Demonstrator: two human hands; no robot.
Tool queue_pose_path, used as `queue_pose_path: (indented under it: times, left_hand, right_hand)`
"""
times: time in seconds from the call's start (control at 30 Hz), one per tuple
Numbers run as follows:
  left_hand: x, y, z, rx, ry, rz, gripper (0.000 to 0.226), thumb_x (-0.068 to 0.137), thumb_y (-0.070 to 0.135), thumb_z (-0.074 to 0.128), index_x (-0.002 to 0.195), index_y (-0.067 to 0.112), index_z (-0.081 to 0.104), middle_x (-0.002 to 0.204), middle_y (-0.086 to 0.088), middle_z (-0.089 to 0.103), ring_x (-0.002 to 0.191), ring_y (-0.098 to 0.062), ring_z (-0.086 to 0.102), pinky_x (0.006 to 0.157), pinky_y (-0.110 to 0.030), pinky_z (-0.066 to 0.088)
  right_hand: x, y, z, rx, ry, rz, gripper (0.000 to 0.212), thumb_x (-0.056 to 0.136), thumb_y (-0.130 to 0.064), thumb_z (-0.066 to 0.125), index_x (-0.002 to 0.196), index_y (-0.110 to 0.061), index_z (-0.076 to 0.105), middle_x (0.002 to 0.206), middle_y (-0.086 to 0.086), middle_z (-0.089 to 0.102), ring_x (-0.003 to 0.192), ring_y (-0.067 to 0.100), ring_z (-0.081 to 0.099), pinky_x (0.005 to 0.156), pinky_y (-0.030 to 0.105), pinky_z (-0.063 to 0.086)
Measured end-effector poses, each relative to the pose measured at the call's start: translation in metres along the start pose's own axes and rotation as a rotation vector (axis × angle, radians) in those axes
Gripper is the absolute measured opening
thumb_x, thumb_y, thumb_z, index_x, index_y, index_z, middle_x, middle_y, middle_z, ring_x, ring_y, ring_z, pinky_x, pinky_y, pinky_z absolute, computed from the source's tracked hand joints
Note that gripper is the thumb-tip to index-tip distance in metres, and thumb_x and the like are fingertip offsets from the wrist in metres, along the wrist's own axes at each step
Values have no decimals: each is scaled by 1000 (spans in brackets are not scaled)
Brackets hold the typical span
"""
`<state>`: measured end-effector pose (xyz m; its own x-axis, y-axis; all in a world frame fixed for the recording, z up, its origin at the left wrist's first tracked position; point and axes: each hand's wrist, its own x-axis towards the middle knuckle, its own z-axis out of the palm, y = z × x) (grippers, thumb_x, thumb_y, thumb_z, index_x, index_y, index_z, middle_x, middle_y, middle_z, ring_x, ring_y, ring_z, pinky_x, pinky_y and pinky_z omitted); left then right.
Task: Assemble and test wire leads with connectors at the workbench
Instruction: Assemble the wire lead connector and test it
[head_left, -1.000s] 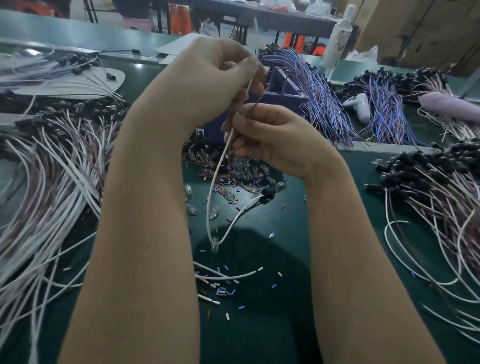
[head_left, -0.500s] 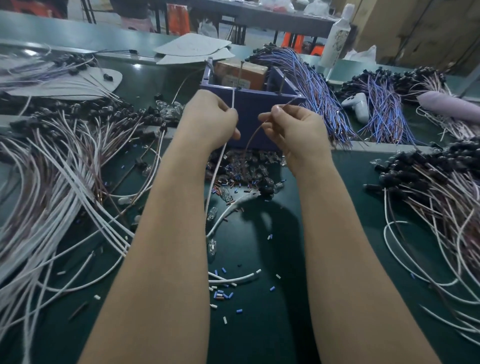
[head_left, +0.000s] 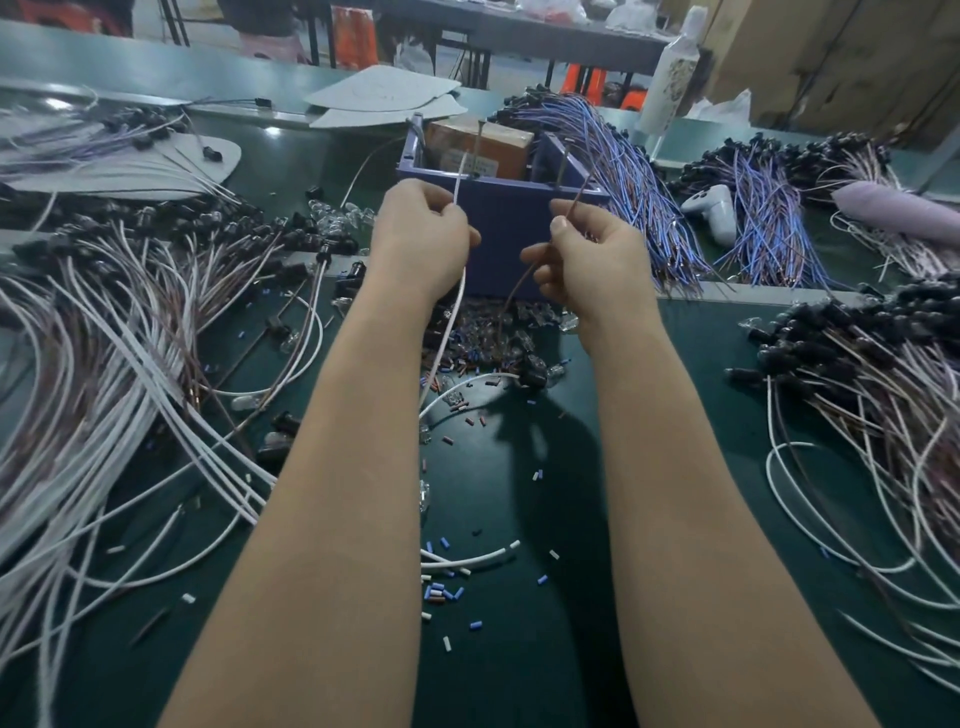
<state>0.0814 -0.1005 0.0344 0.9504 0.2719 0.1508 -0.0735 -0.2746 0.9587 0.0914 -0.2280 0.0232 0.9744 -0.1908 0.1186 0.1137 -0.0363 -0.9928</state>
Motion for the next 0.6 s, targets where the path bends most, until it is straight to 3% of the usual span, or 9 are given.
queue_pose_path:
  times: [0.07,0.2,0.37,0.6]
  left_hand:
    - [1,-3,1,-14,33,18,10,94,9,42,103,13,45,70,5,62,67,-9,52,80,-35,48]
    - [0,-5,2,-18,55,62,15,92,6,41,94,20,47,73,2,64,52,4,53,67,-29,45]
    - [-2,0,-1,-9,11,63,28,89,5,39,76,19,60,65,3,61,52,-4,52,59,-24,44]
    - [-6,2,-2,56,-95,111,13,91,22,59,91,14,69,84,-6,67,76,-13,55,80,-29,49]
  right_hand:
    - [-1,1,-1,-22,5,1,12,100,-11,44,106,-14,54,60,4,63,35,3,46,40,15,40]
    - [-2,1,-1,-113,7,-13,12,99,-12,45,100,-10,57,57,0,61,34,1,43,38,14,37]
    - [-4,-3,-3,-111,-146,66,20,94,-6,45,82,-14,58,54,-1,64,37,5,46,41,16,36]
    - [-10,-8,-1,-208,-438,59,19,97,-10,49,83,-17,60,61,1,67,45,9,56,47,18,45]
